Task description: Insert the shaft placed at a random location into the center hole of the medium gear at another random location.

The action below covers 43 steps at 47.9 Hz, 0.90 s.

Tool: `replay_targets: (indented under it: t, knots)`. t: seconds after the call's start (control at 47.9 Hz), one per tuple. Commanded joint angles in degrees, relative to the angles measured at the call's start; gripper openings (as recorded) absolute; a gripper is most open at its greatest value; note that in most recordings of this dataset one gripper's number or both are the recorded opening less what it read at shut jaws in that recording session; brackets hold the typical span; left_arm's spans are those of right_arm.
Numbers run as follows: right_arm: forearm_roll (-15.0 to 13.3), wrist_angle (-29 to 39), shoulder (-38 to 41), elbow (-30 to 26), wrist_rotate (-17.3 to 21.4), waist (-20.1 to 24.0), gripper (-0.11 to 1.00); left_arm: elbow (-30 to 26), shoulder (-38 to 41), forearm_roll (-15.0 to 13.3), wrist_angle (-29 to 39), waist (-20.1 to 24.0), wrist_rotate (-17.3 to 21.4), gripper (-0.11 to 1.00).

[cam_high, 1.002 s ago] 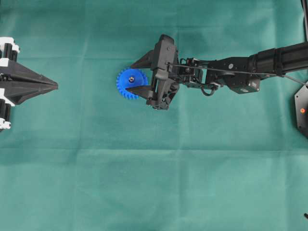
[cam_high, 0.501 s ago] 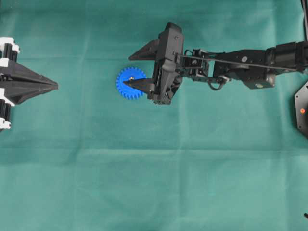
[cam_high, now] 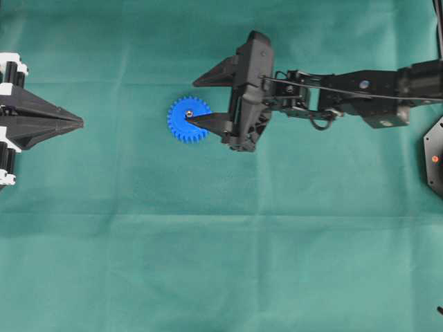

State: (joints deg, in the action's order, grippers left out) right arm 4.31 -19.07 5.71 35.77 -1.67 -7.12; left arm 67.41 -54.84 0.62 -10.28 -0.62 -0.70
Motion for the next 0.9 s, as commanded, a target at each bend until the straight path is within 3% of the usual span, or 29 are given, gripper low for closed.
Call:
replay_targets:
  t: [0.0, 0.438, 0.877]
  knots:
    - [0.09, -0.09, -4.92, 1.23, -0.53, 0.53, 0.83, -0.97, 0.35, 0.18, -0.35, 0.18, 0.09, 0.0]
    - [0.18, -0.18, -16.0, 11.16, -0.26, 1.14, 0.83, -0.97, 0.35, 0.18, -0.26, 0.53, 0.09, 0.0]
    - [0.26, -0.09, -23.47, 17.58, 0.0, 1.32, 0.83, -0.97, 0.35, 0.18, -0.09, 1.05, 0.09, 0.0]
